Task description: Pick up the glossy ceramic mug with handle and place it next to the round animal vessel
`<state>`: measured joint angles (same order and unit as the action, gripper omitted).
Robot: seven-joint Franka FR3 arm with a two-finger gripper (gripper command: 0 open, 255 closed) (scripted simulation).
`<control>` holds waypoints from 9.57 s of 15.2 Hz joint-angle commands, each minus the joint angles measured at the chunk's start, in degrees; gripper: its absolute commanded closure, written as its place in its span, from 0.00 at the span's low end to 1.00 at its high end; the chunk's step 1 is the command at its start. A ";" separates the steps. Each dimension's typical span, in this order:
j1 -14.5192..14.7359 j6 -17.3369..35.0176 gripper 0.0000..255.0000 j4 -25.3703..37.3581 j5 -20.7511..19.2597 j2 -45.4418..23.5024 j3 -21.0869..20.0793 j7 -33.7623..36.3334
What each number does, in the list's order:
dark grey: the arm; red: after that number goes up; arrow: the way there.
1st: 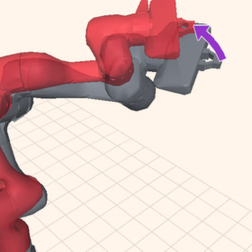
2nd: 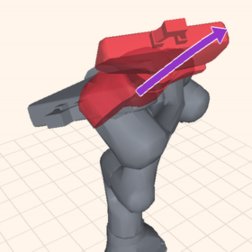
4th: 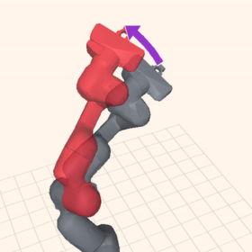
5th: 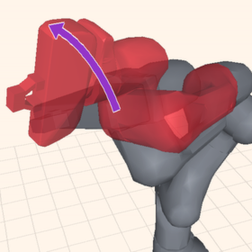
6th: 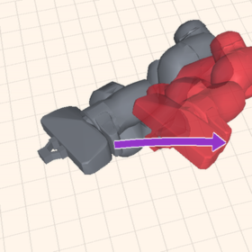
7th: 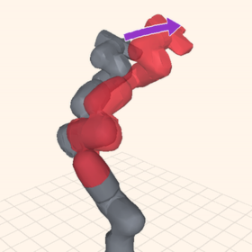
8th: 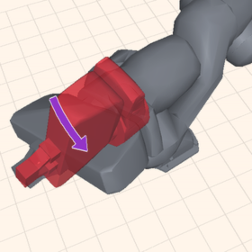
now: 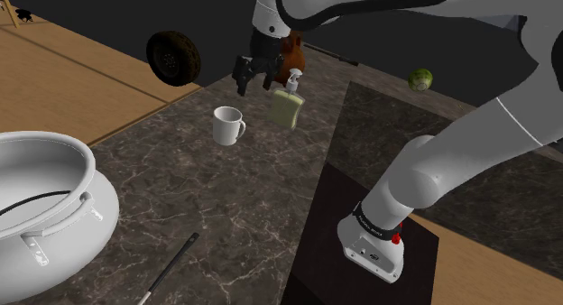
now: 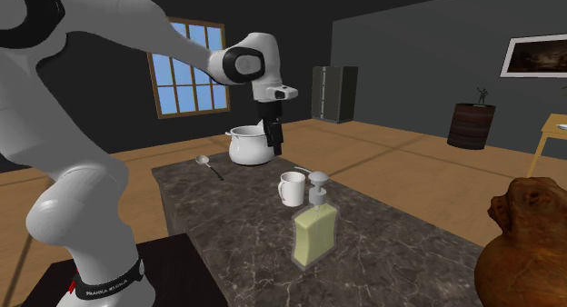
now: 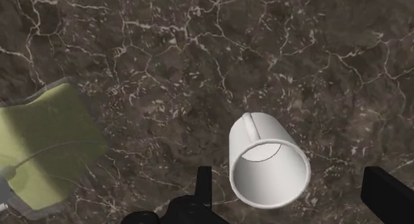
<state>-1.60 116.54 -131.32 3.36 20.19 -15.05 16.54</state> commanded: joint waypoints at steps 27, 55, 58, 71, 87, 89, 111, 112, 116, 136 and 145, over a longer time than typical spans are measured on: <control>0.33 13.50 1.00 8.71 -13.01 -27.58 -5.25 16.85; -0.05 -0.78 1.00 16.86 -8.92 -20.75 -5.58 13.18; -0.07 -2.99 1.00 18.52 -8.59 -20.14 -5.56 12.82; -0.11 -12.74 1.00 27.11 -7.83 -18.84 -5.51 11.70; 0.12 -25.46 1.00 41.34 -8.28 -20.46 -5.76 11.21; 0.20 -27.15 1.00 43.48 -8.45 -20.96 -5.84 11.21; -4.90 -37.85 1.00 53.62 -7.87 -19.50 -1.54 0.97; -5.69 -37.54 1.00 52.68 -7.61 -18.72 -0.74 -0.56; -8.62 -36.52 1.00 49.80 -6.94 -16.35 2.52 -6.57; -21.74 -35.28 1.00 55.04 -6.10 -21.11 18.04 -35.02; -29.19 -38.81 1.00 71.01 -3.28 -33.20 23.47 -47.09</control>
<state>-29.91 77.84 -61.71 -0.27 -11.78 7.92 -29.21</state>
